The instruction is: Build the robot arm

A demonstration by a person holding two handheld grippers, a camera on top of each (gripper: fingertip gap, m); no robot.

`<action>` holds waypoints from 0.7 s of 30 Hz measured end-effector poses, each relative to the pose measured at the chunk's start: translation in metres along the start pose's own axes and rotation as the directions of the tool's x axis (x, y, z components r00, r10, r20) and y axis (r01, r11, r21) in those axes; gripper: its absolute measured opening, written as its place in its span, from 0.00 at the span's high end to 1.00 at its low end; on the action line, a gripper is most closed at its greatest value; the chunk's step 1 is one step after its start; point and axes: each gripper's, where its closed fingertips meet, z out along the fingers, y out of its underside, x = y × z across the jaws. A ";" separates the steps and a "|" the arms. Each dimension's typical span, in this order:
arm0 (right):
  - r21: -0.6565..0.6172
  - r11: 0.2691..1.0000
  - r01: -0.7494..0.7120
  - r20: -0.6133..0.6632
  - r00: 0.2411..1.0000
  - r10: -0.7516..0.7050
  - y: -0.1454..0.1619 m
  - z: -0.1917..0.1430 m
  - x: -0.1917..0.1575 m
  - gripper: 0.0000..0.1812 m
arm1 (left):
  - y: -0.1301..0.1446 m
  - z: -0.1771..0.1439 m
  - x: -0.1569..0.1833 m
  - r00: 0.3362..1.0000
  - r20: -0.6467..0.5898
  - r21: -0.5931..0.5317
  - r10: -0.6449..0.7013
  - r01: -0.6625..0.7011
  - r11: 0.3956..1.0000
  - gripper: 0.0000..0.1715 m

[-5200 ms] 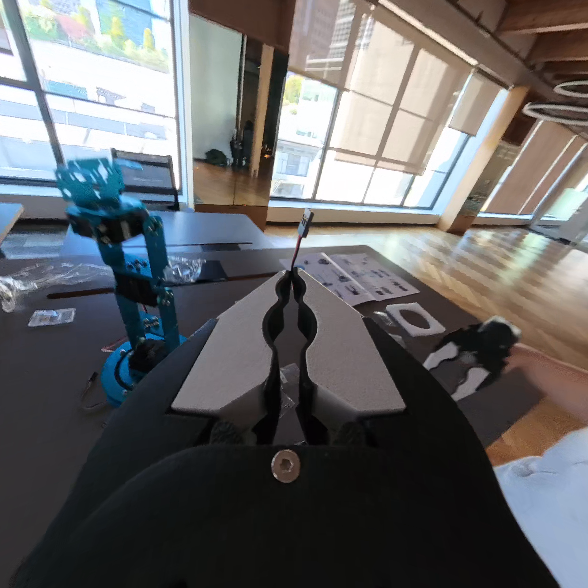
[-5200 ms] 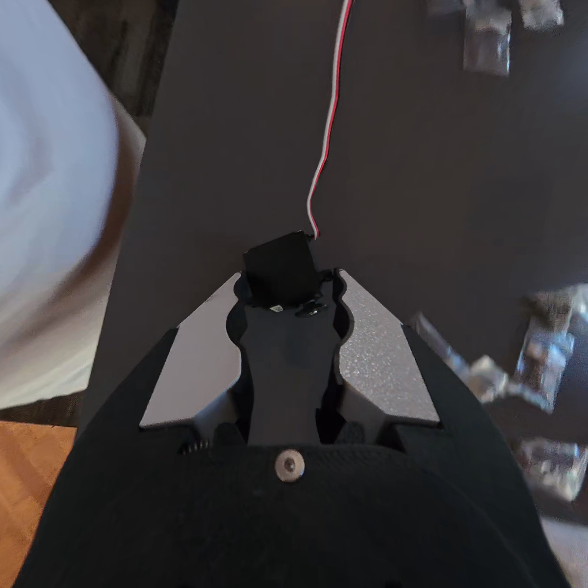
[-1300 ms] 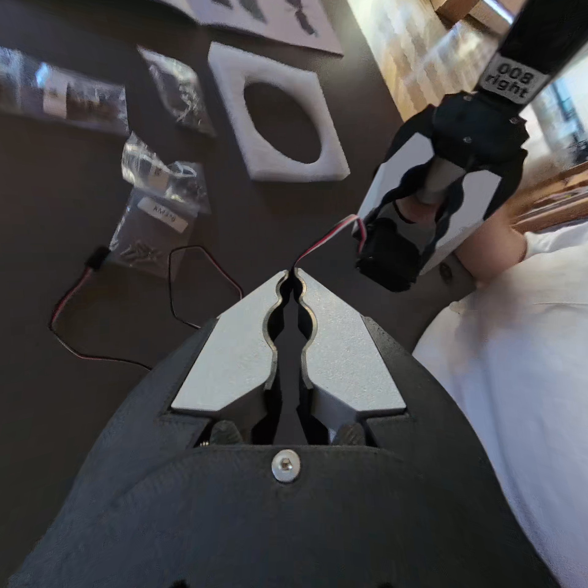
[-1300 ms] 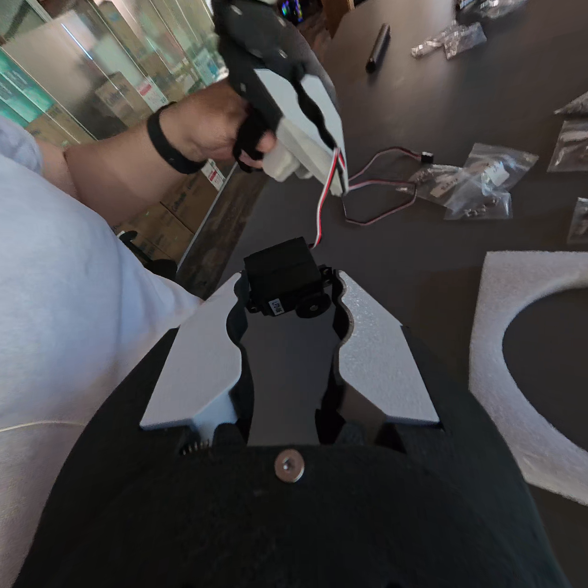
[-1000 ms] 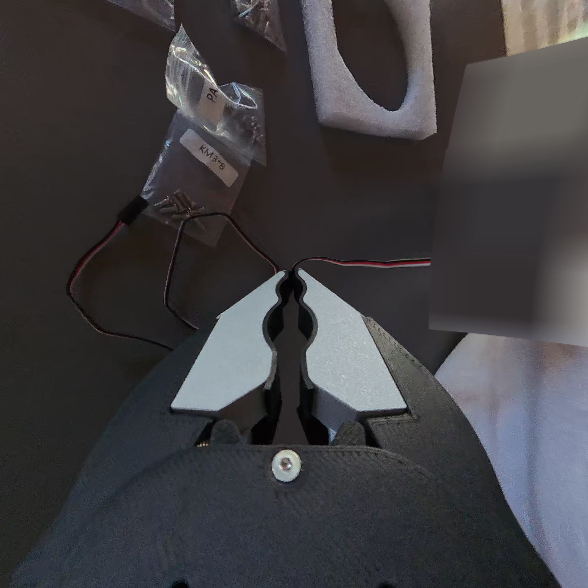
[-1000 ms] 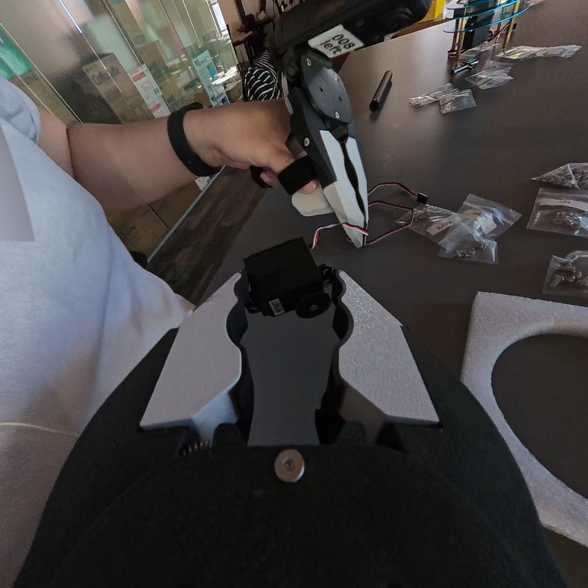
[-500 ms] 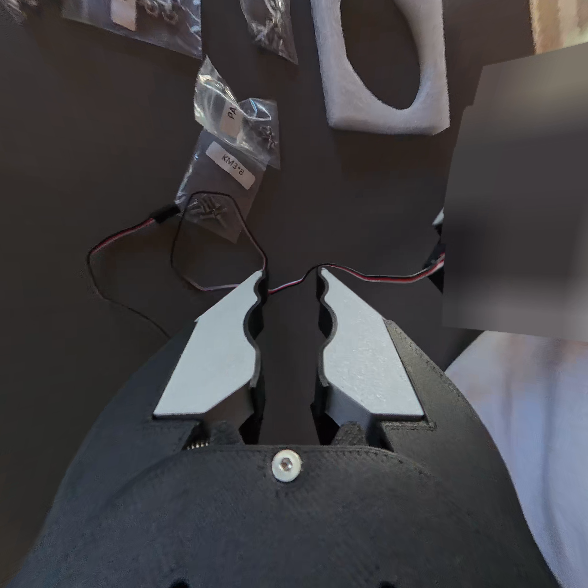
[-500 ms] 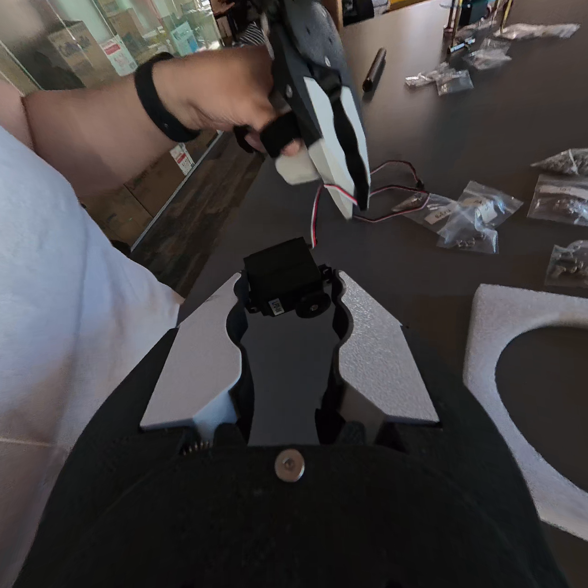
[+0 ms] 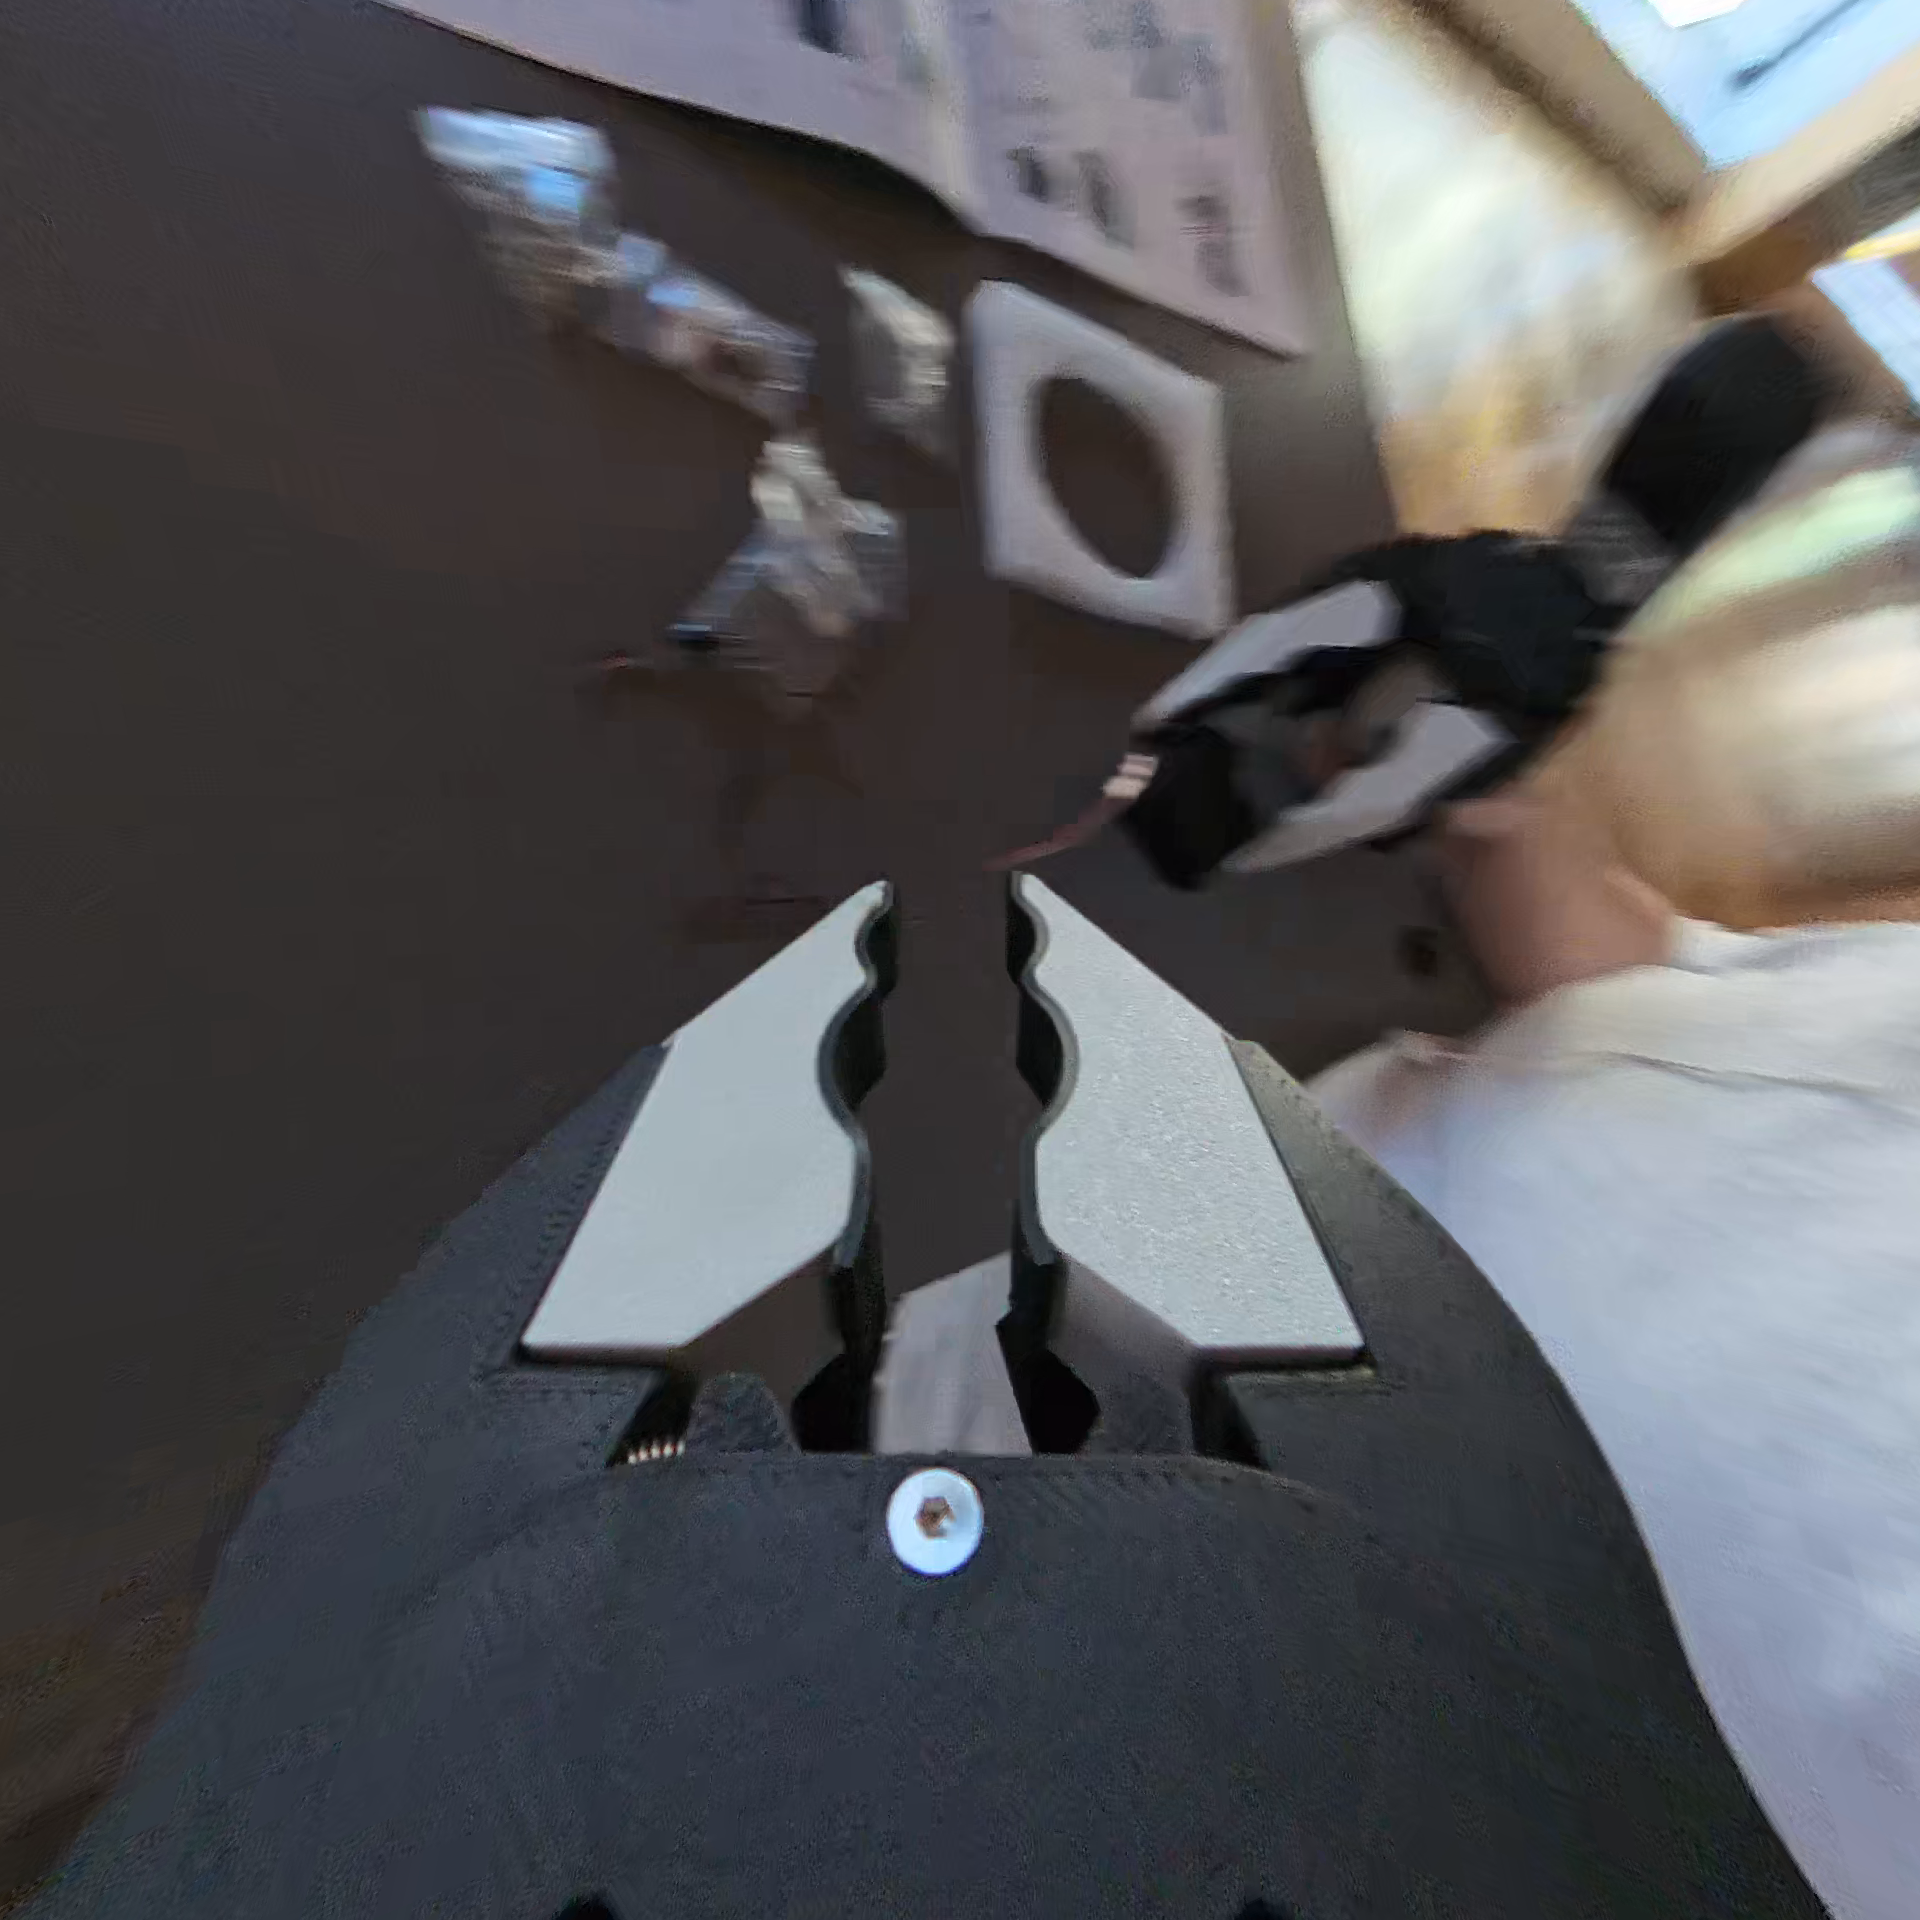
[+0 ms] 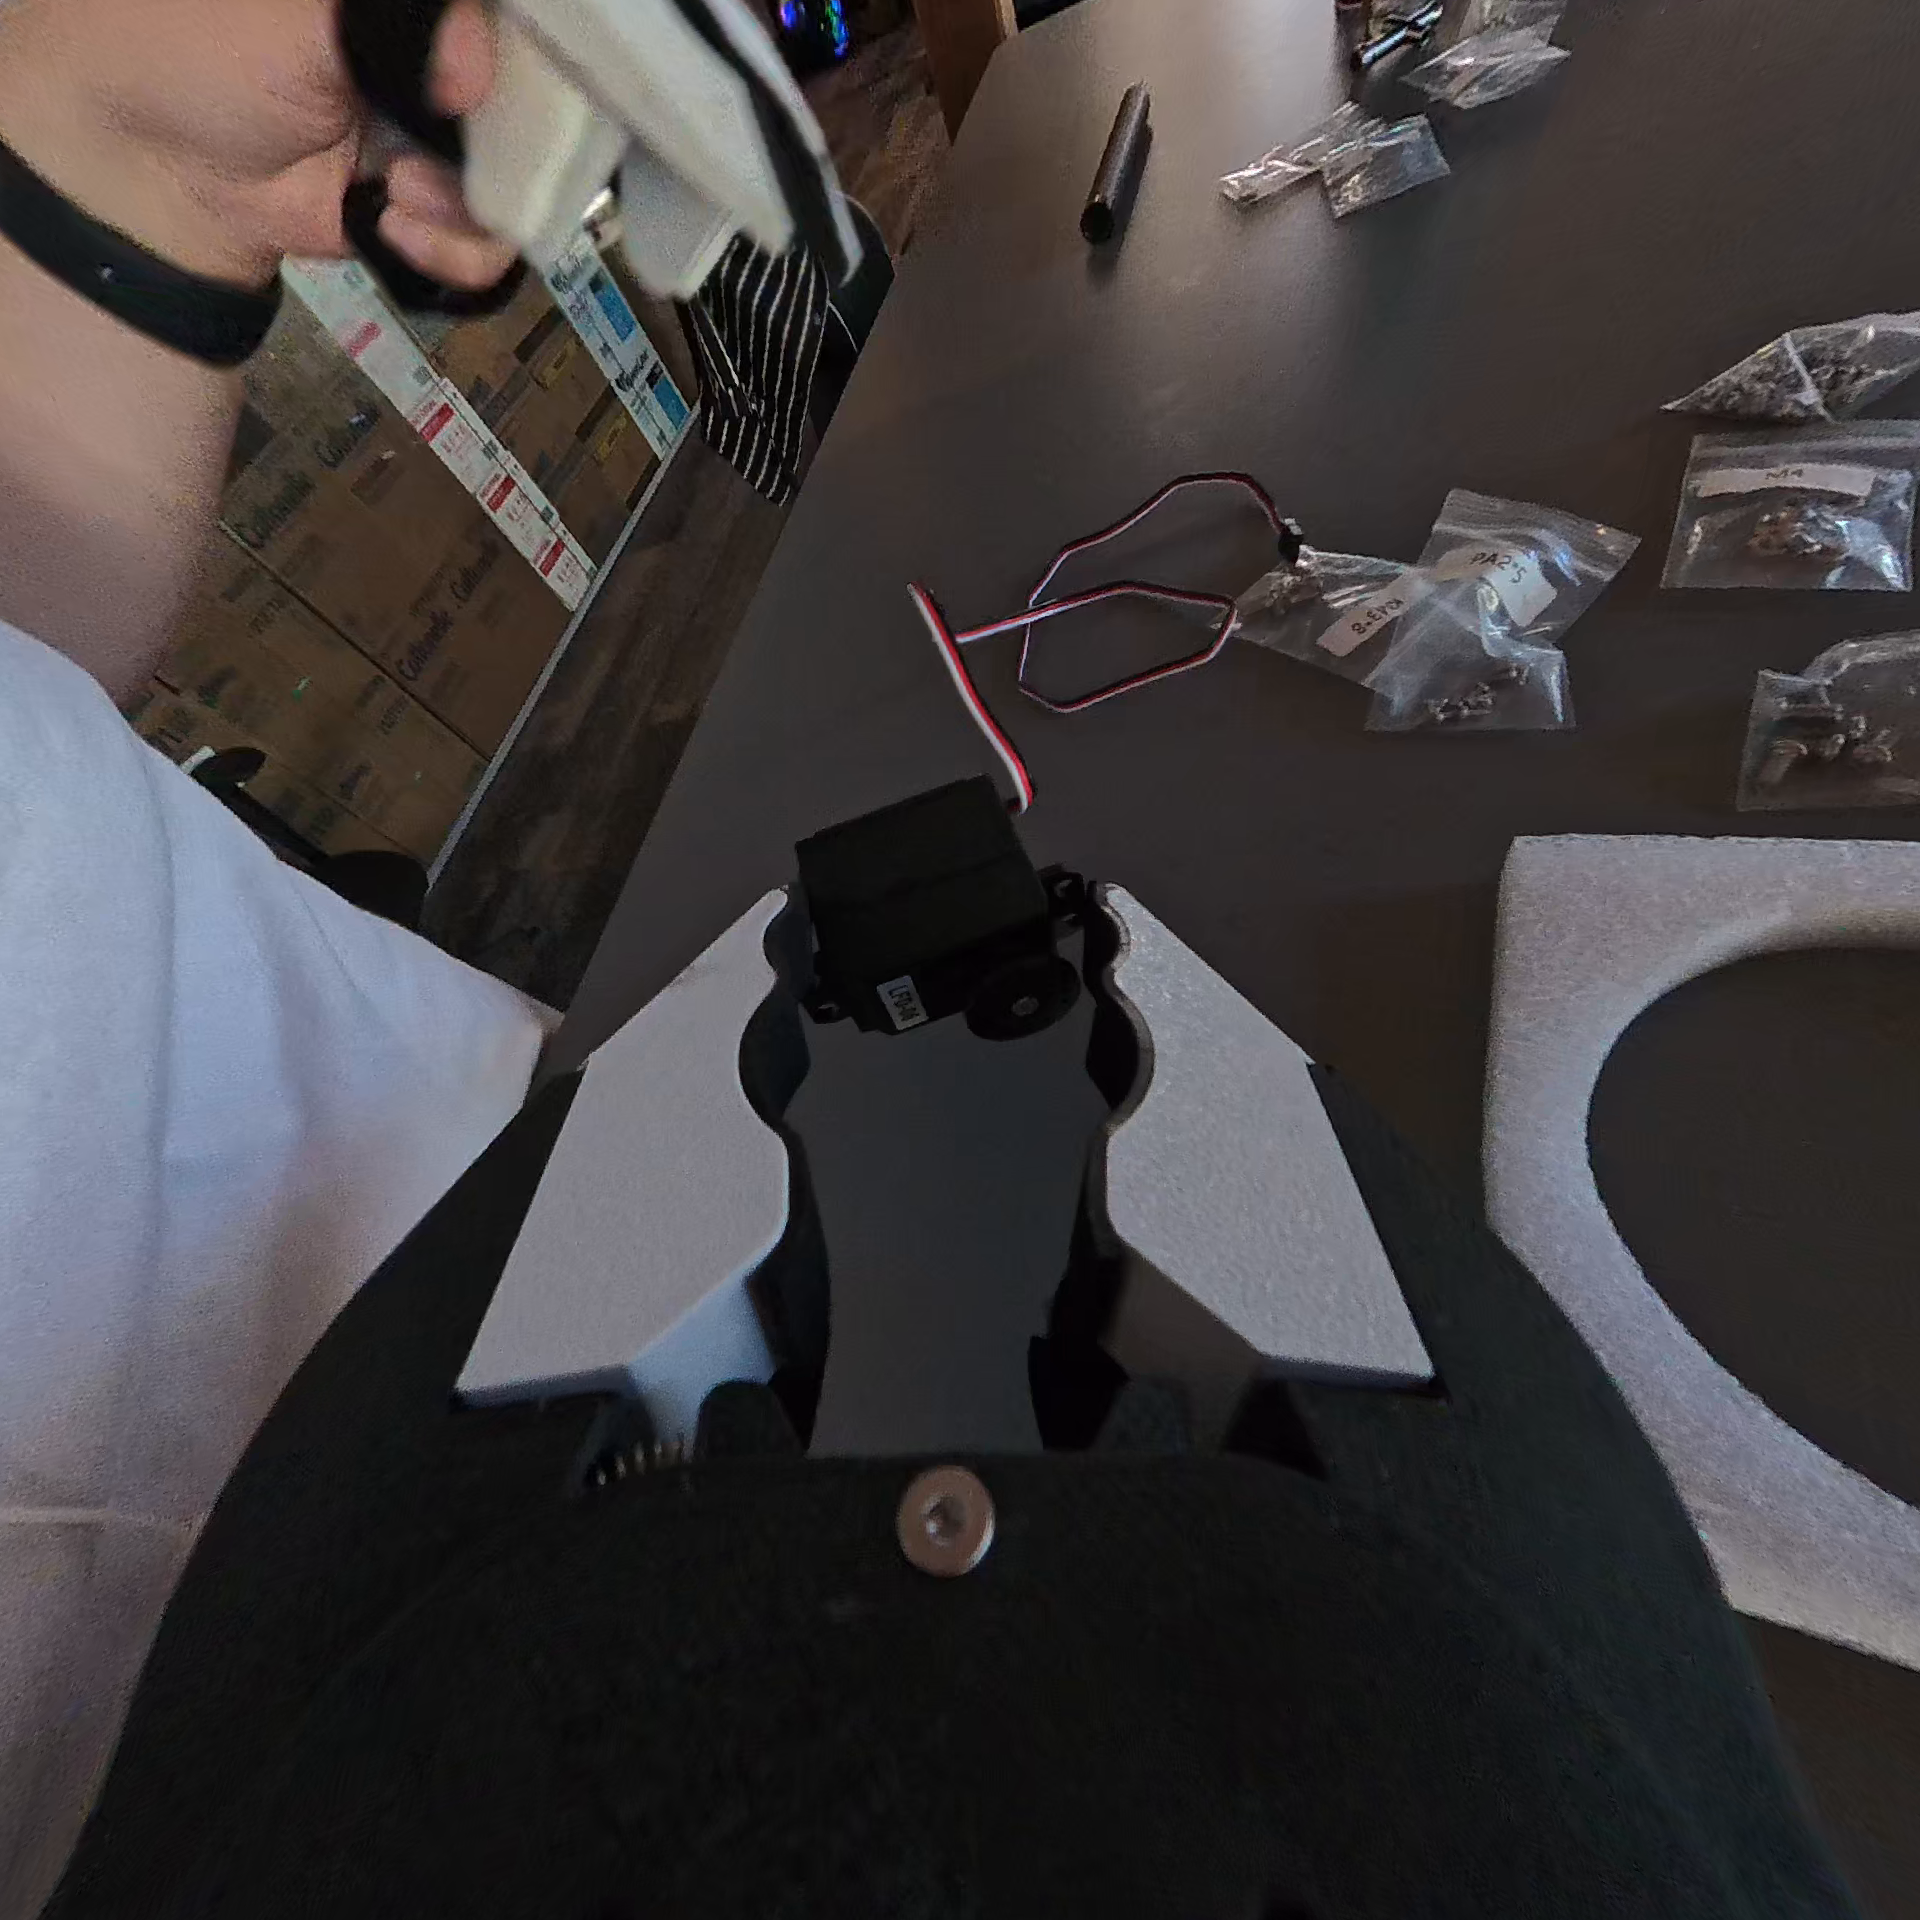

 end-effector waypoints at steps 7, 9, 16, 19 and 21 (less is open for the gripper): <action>0.083 0.994 0.074 0.008 0.997 -0.075 -0.015 0.002 -0.013 0.71 | 0.043 0.064 0.060 0.897 -0.374 -0.083 -0.235 0.220 0.972 0.78; 0.064 0.996 0.063 0.014 0.998 -0.064 -0.011 0.010 -0.017 0.71 | 0.045 0.067 0.061 0.878 -0.407 -0.078 -0.252 0.241 0.967 0.80; -0.087 0.991 0.098 -0.042 0.994 -0.102 0.009 0.046 -0.027 0.71 | 0.041 0.023 -0.041 0.991 0.046 0.066 -0.127 0.124 0.990 0.85; -0.178 0.977 0.120 -0.097 0.986 -0.138 0.019 0.058 -0.022 0.70 | 0.016 -0.040 -0.125 0.941 0.282 0.206 -0.186 0.131 0.970 0.84; -0.209 0.971 0.120 -0.127 0.981 -0.148 0.022 0.063 -0.019 0.70 | 0.006 -0.079 -0.183 0.880 0.382 0.267 -0.283 0.188 0.945 0.78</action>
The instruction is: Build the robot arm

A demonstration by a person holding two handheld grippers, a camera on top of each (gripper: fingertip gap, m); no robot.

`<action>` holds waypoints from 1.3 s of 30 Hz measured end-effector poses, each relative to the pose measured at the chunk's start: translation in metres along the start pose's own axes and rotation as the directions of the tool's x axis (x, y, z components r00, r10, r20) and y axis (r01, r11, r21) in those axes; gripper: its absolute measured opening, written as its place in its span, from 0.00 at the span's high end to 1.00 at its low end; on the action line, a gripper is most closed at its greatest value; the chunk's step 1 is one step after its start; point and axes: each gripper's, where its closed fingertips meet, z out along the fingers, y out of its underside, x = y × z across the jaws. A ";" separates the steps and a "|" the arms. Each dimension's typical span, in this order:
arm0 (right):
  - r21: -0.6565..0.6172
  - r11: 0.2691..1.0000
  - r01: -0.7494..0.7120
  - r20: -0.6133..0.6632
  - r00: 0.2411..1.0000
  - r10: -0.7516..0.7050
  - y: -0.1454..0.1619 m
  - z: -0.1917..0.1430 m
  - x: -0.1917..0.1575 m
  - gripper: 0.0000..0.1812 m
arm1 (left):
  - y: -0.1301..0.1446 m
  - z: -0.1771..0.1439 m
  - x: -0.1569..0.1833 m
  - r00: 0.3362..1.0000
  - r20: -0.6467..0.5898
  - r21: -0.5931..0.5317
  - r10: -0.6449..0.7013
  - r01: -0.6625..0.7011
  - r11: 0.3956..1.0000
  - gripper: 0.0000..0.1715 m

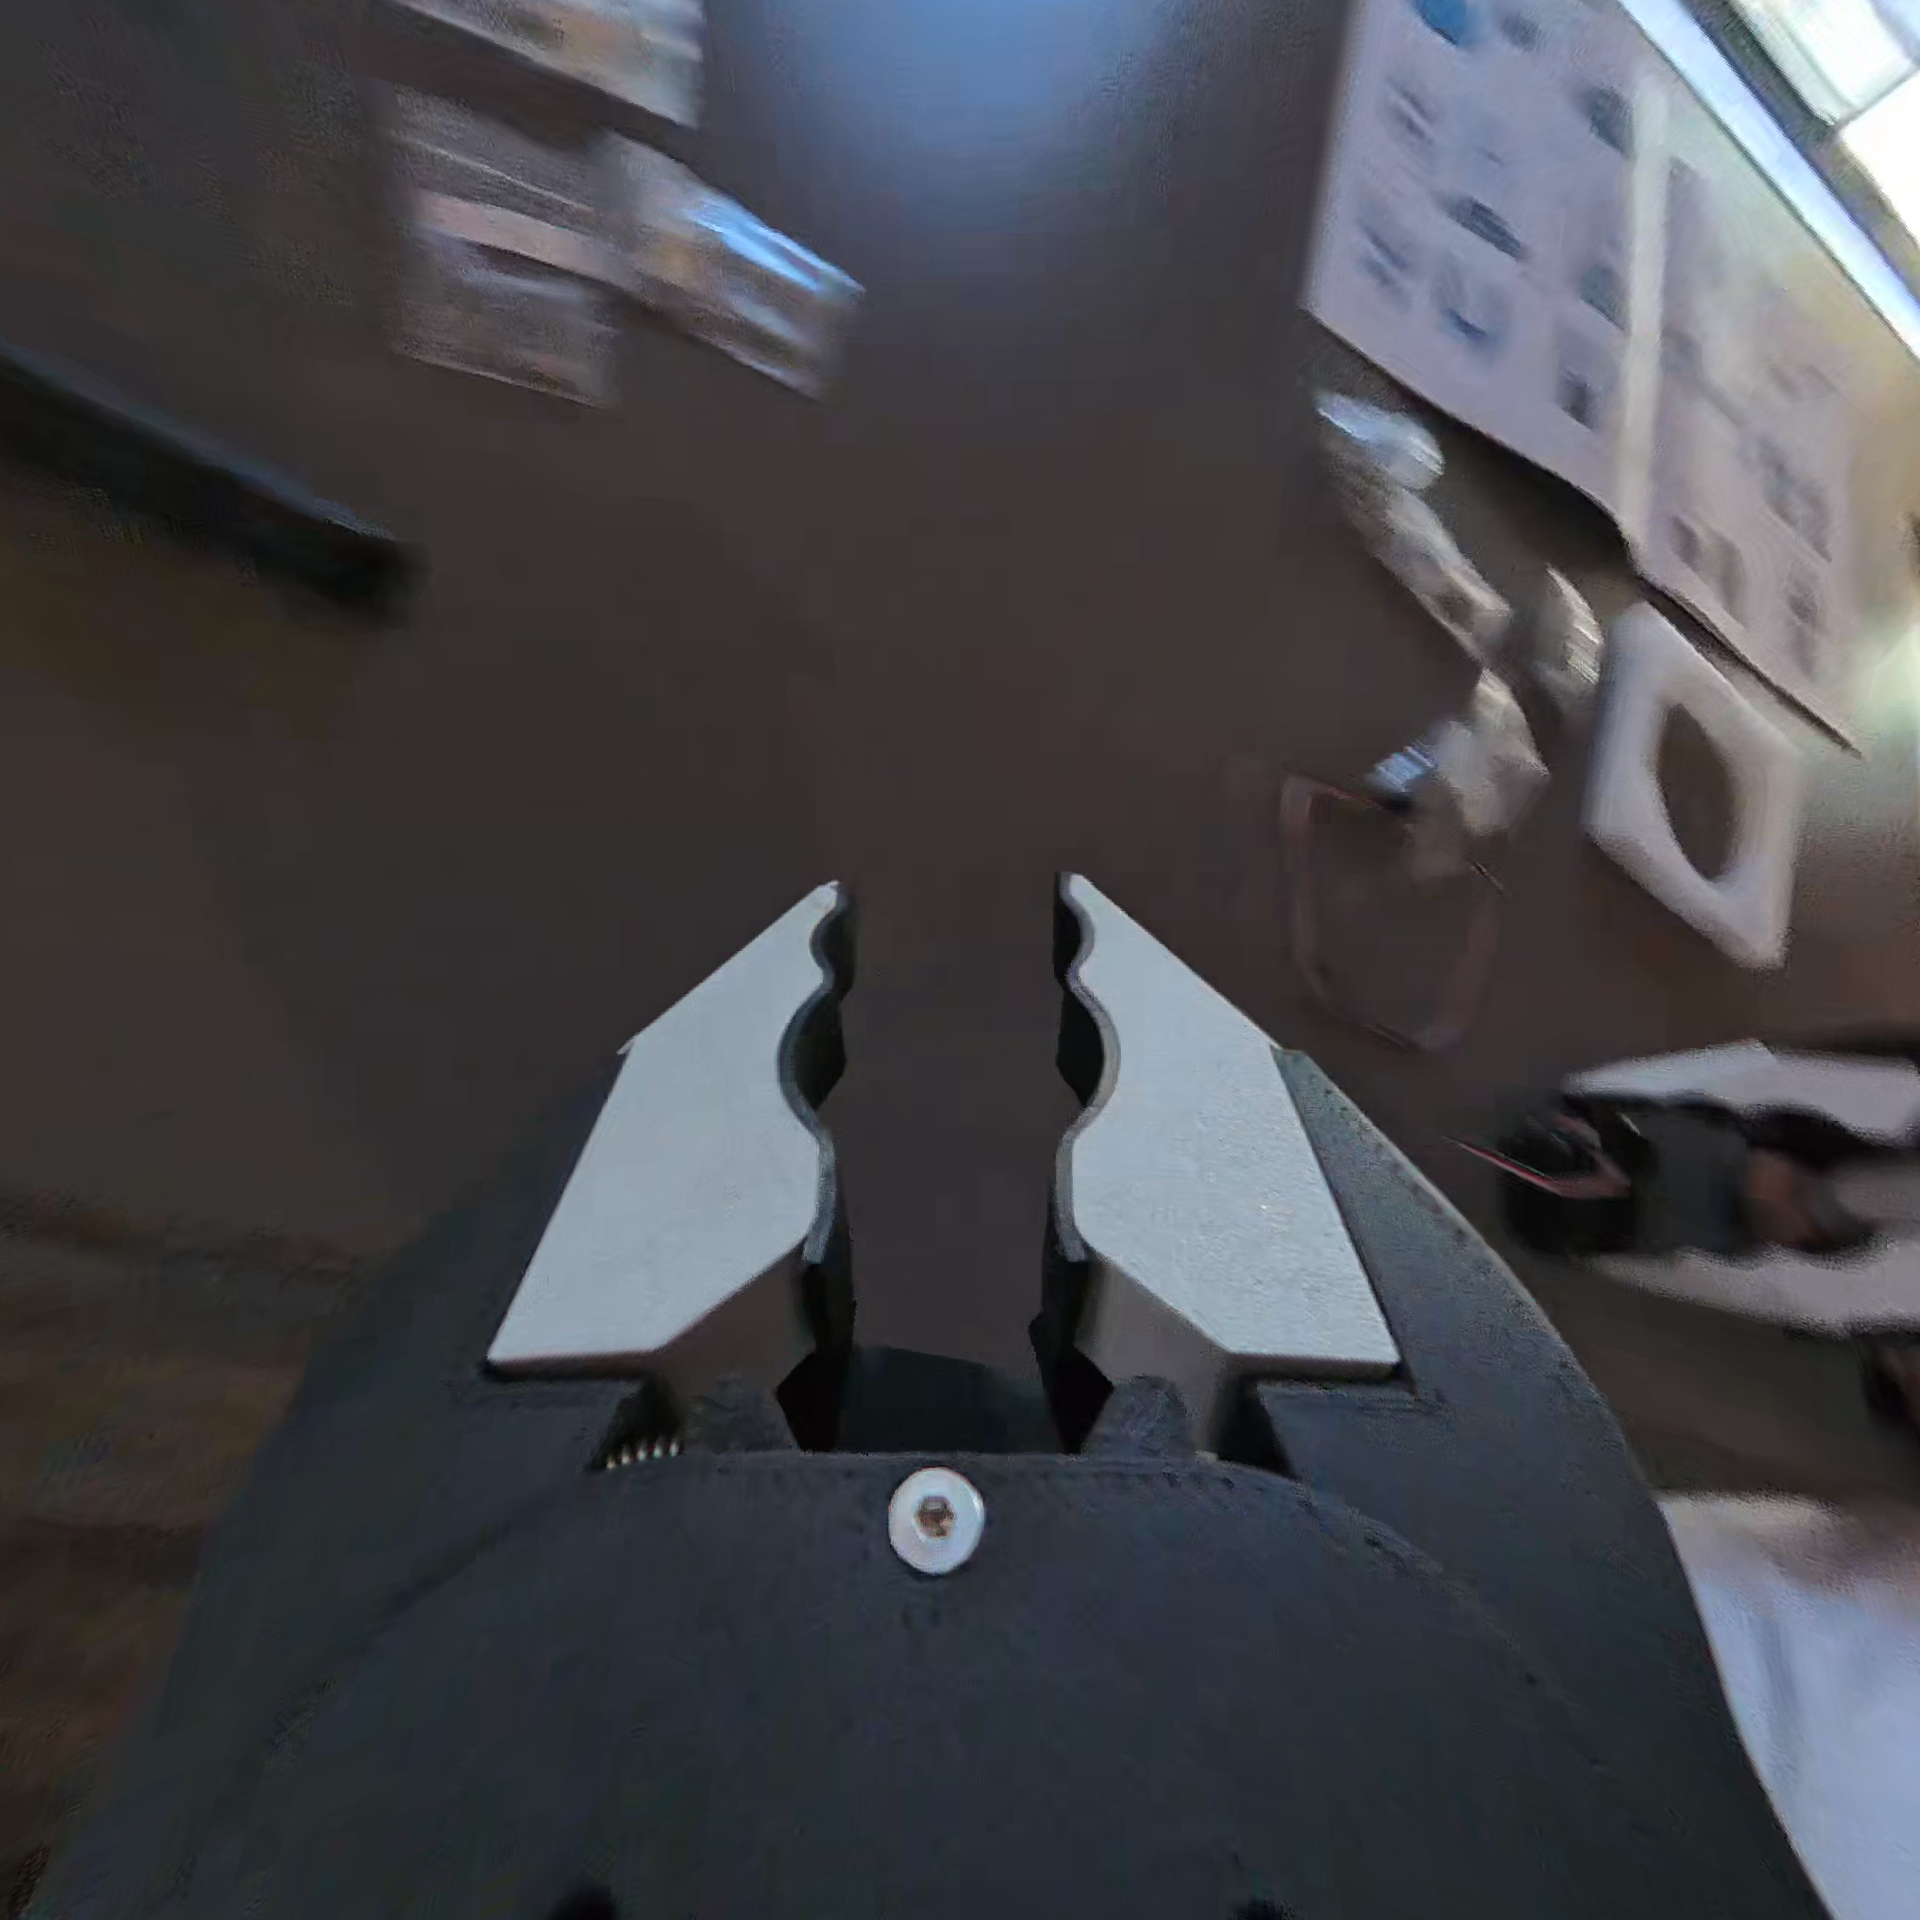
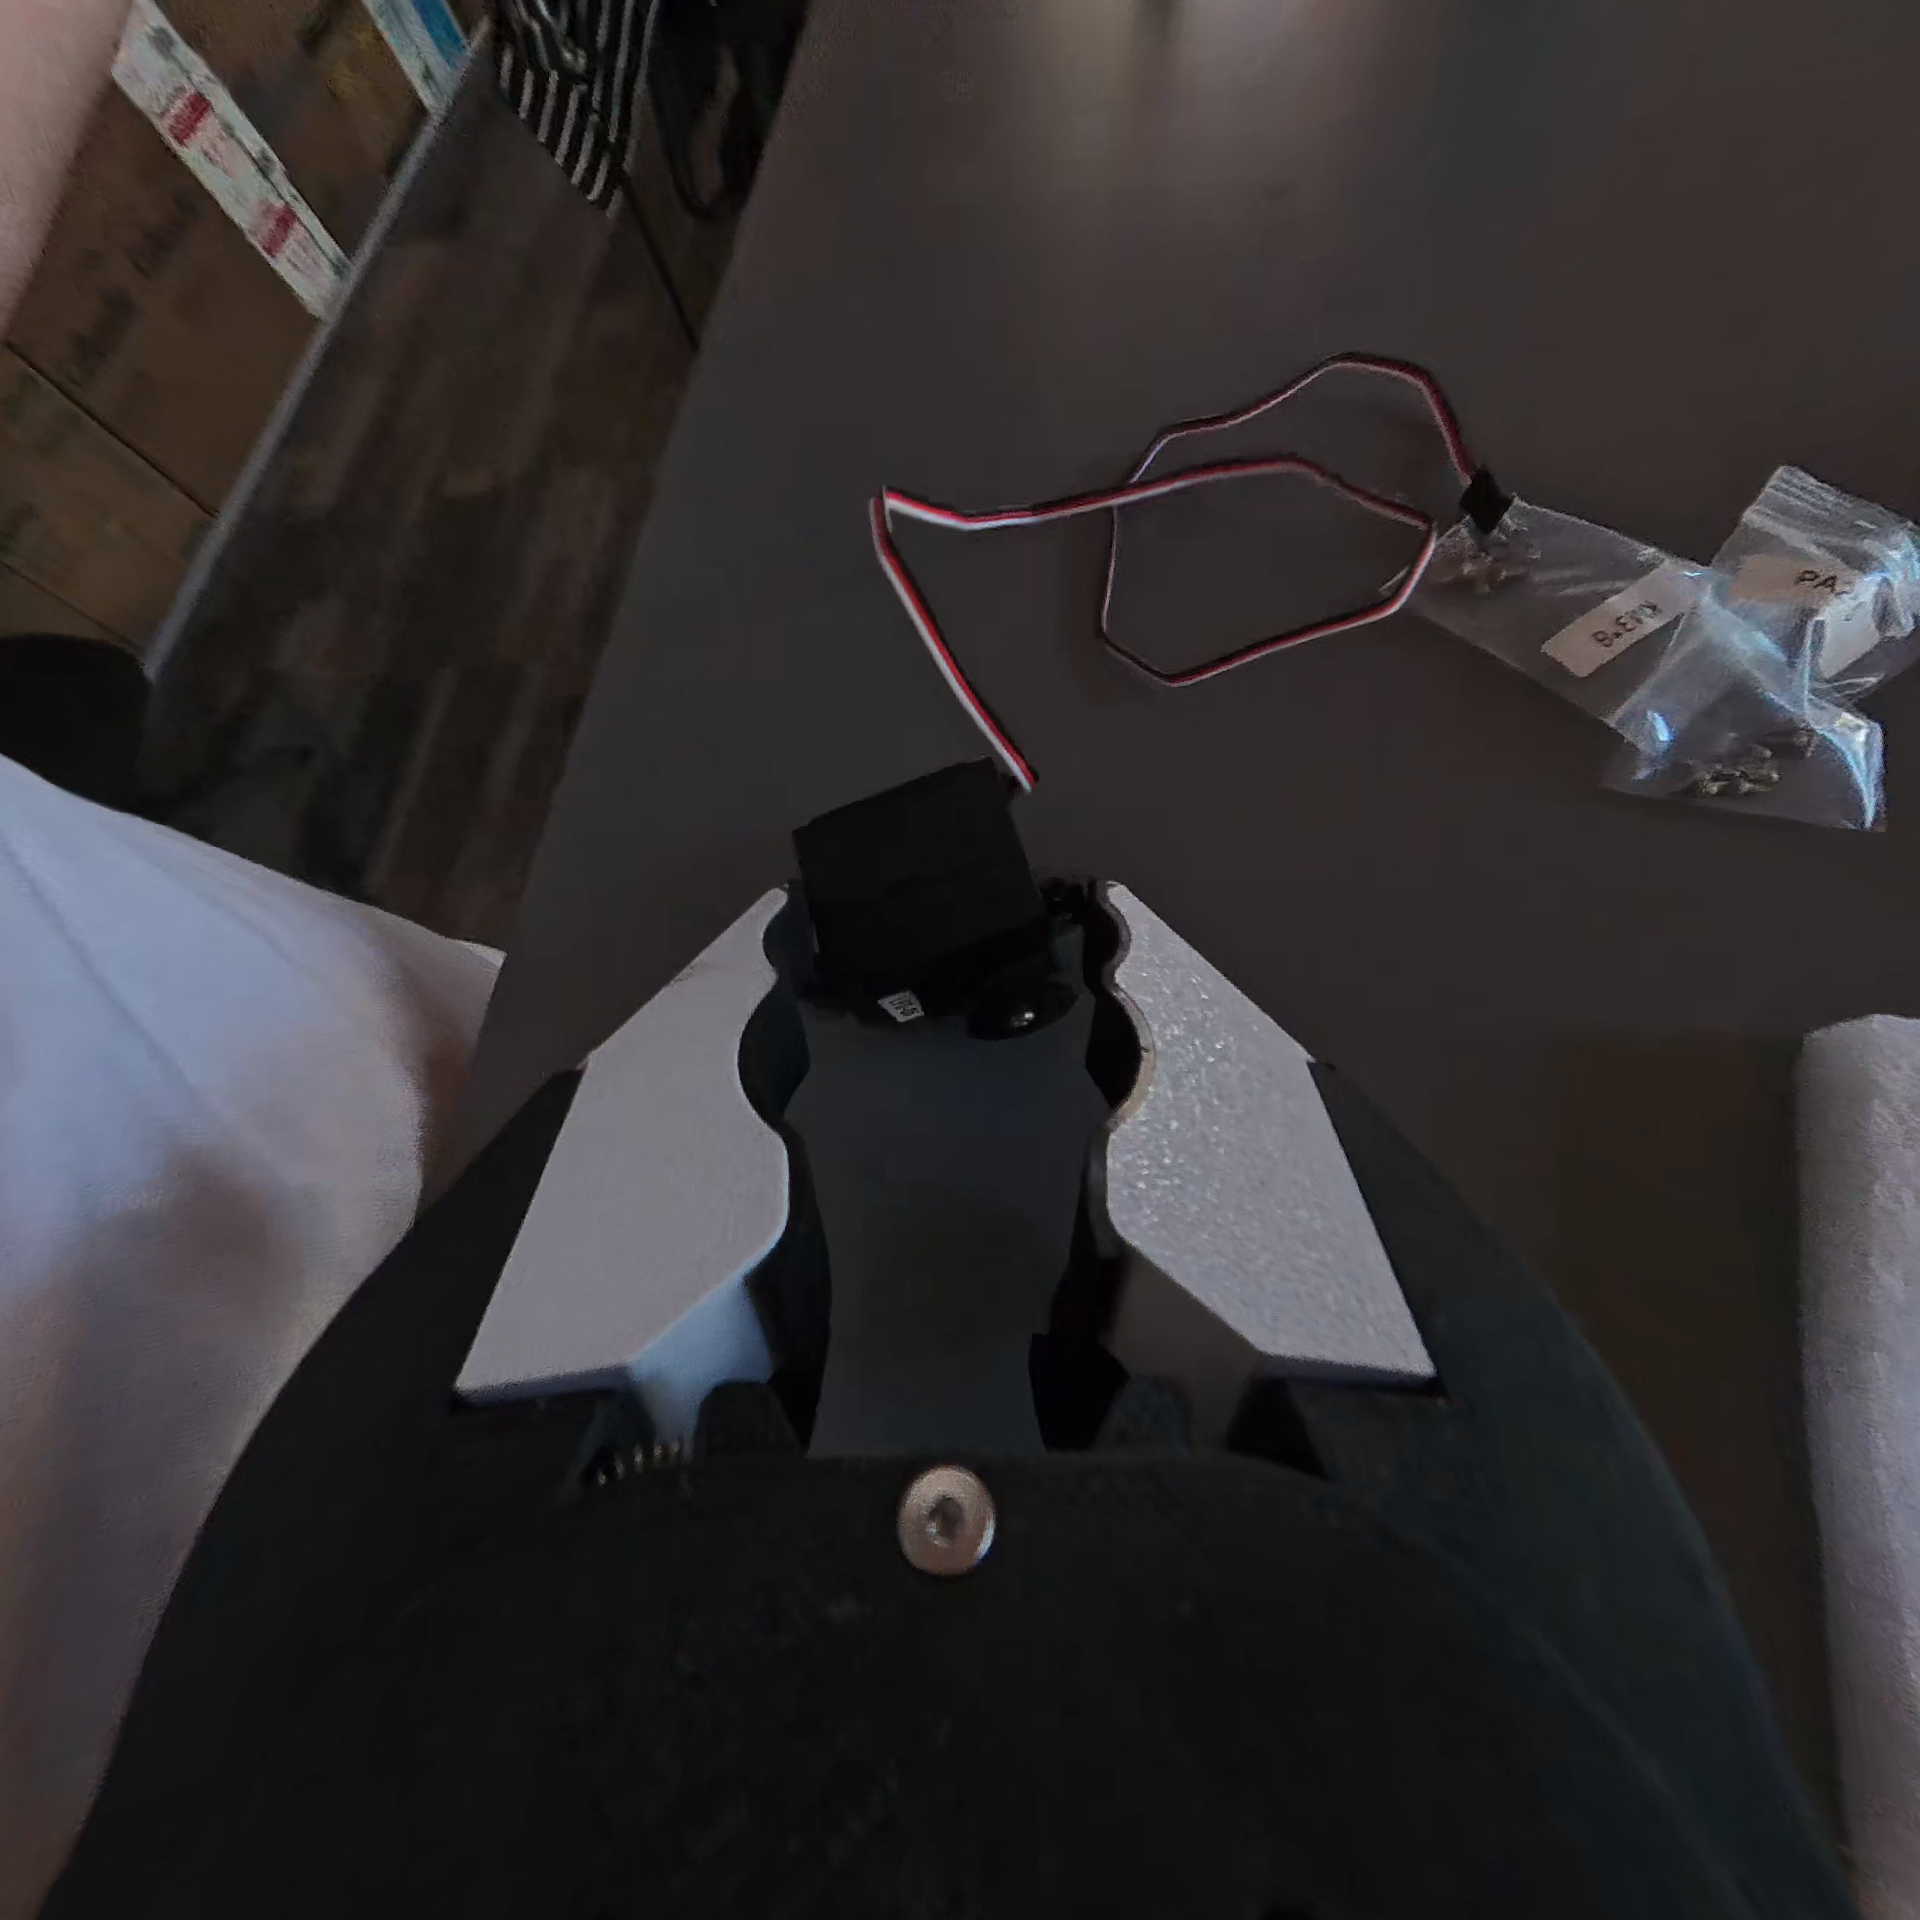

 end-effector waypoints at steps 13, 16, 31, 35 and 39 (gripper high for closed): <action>0.007 0.994 -0.108 -0.178 0.978 0.108 -0.036 0.052 0.020 0.69 | -0.100 0.047 -0.200 0.942 0.335 -0.102 -0.030 0.068 0.992 0.68; -0.002 0.992 -0.123 -0.227 0.966 0.120 -0.041 0.061 0.021 0.63 | -0.106 0.048 -0.214 0.936 0.349 -0.181 0.046 0.020 0.983 0.77; -0.230 0.973 -0.027 -0.492 0.866 -0.092 -0.100 0.036 0.012 0.54 | -0.112 0.054 -0.216 0.970 0.108 -0.395 0.216 -0.158 0.905 0.90; -0.232 0.973 0.010 -0.497 0.858 -0.127 -0.129 0.043 0.014 0.53 | -0.109 0.054 -0.187 0.981 -0.051 -0.303 0.188 -0.194 0.933 0.90; -0.108 0.993 0.049 -0.459 0.883 -0.094 -0.173 0.067 0.016 0.52 | -0.123 0.038 -0.136 0.945 -0.251 -0.102 0.212 -0.243 0.965 0.91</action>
